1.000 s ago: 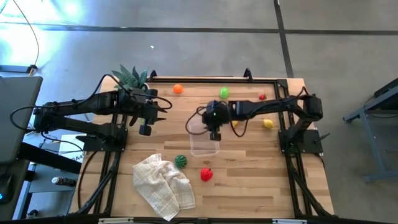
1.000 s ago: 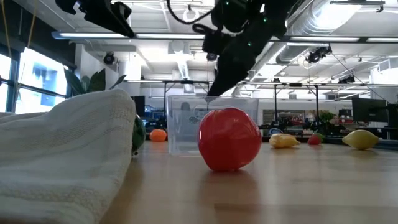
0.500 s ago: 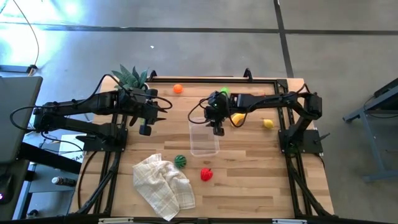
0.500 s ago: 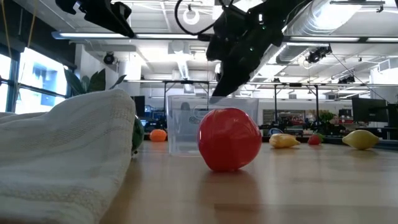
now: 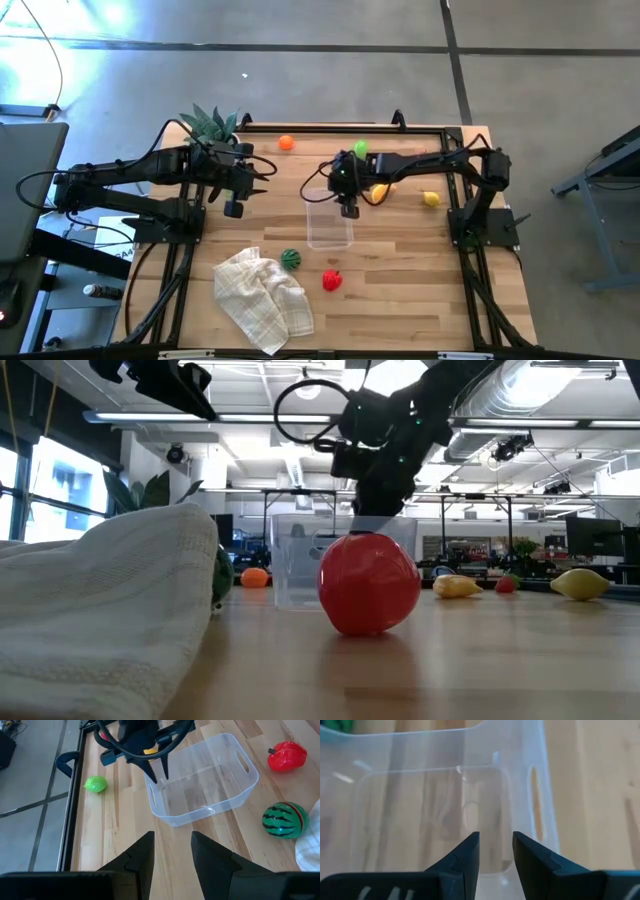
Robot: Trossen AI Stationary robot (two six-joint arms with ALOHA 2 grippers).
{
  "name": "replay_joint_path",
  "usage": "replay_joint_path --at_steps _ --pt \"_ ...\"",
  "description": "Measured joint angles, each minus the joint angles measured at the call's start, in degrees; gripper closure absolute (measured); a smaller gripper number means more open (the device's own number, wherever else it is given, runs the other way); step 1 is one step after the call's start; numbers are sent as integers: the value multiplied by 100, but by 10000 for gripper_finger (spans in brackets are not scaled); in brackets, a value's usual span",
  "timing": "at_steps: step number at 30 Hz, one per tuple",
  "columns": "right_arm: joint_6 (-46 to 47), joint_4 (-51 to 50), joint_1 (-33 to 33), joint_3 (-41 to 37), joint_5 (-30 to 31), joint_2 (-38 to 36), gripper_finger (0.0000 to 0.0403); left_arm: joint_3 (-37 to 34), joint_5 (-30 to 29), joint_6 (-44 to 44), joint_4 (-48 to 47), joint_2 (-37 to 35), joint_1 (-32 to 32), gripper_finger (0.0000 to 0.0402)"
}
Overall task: Pick and placing Produce into tupperware
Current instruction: Move the transparent bin to the center of the table
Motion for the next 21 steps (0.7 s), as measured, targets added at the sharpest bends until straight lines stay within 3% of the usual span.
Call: replay_joint_path --at_steps 21 --pt "511 -61 -39 0 538 2 295 0 -1 0 0 1 0 284"
